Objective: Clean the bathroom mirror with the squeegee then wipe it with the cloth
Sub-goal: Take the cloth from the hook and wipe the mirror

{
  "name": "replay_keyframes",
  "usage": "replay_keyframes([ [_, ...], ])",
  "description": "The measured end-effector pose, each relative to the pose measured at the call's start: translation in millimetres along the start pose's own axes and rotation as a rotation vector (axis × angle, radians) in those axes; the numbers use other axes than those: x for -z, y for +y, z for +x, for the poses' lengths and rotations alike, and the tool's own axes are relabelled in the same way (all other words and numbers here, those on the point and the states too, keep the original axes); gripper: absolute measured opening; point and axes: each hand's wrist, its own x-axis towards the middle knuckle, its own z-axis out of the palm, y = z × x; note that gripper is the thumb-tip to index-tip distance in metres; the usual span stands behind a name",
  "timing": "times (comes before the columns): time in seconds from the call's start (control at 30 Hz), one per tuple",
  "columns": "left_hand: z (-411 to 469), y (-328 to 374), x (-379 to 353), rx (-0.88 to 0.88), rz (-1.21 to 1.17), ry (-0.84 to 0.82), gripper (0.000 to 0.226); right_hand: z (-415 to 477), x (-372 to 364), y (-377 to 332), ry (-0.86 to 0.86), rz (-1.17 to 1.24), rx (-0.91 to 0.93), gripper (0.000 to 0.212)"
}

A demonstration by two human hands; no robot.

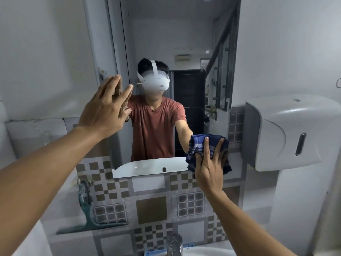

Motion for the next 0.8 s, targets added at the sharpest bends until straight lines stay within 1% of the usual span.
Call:
replay_keyframes([
  [0.07,0.2,-0.1,-0.9,-0.001,0.003,0.002,0.067,-0.2,-2.0,-2.5,0.005,-0.005,0.045,0.058],
  [0.13,0.8,-0.1,-2.1,-0.006,0.009,0.008,0.067,-1.4,-6.6,-4.5,0.012,-0.036,0.131,0.058],
  [0.4,2.8,-5.6,-0.7,-0.024,0.064,-0.015,0.070,-7.8,-36.9,-31.9,0.027,-0.235,0.387,0.066],
  [0.5,2.9,-6.9,-0.2,-0.033,0.075,-0.016,0.070,-4.0,-43.1,-53.4,0.082,-0.240,0.475,0.067],
  [0.6,2.4,-7.4,0.6,-0.036,0.084,-0.015,0.070,2.8,-49.8,-83.2,0.117,-0.243,0.548,0.063],
  [0.7,2.5,-7.3,1.6,-0.038,0.074,-0.010,0.069,4.3,-58.9,-110.7,0.103,-0.234,0.639,0.058],
  [0.8,2.0,-6.0,3.5,-0.037,0.062,-0.010,0.068,-1.1,-69.5,-128.7,0.062,-0.243,0.770,0.056],
])
